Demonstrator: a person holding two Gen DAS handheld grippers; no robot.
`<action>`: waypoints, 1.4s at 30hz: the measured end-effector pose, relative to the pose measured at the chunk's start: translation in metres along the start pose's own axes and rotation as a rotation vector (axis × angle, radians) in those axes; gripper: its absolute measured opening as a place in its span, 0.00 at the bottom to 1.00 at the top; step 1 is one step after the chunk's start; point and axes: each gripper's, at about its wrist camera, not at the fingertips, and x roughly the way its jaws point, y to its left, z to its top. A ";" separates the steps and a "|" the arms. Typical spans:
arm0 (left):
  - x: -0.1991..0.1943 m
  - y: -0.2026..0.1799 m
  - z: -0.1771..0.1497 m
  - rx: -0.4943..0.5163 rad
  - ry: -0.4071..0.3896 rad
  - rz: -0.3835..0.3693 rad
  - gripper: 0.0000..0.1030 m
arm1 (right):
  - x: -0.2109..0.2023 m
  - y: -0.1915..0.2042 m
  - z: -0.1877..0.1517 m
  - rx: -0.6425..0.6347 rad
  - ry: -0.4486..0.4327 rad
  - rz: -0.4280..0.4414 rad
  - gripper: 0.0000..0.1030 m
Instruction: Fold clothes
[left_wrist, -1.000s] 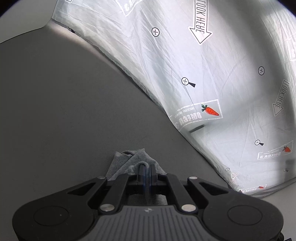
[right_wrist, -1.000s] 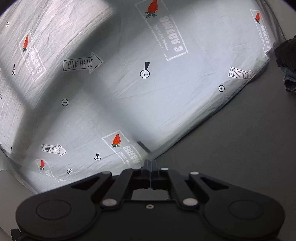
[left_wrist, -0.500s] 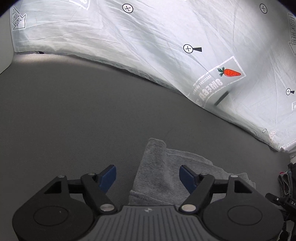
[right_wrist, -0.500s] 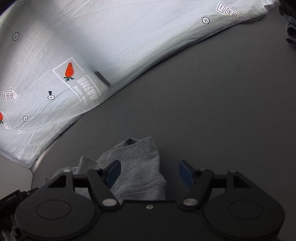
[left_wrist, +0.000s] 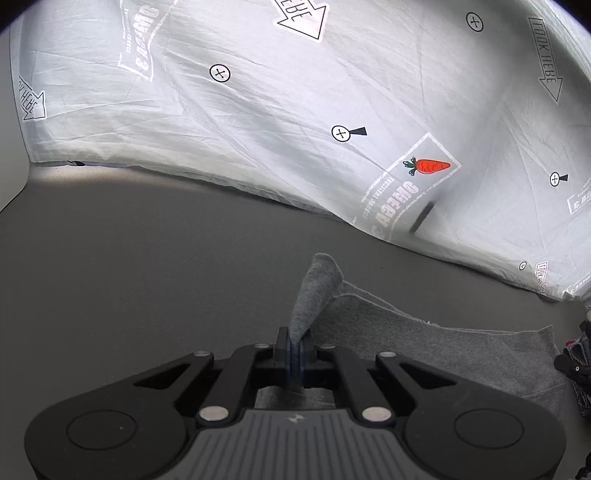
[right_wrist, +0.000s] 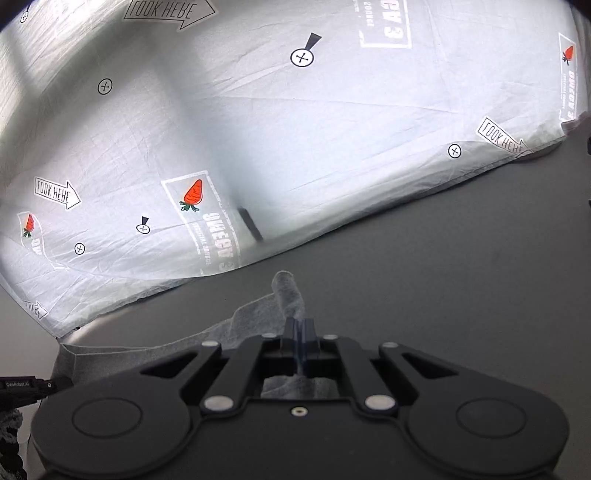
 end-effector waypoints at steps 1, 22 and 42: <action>0.002 0.002 0.004 -0.017 -0.007 -0.004 0.04 | 0.005 -0.001 0.001 0.014 0.003 -0.002 0.02; 0.004 0.015 -0.048 -0.169 0.174 0.044 0.63 | 0.002 -0.045 -0.080 0.224 0.287 0.056 0.50; 0.074 -0.132 -0.102 0.260 0.329 0.029 0.88 | 0.000 -0.037 -0.128 0.247 0.243 0.259 0.91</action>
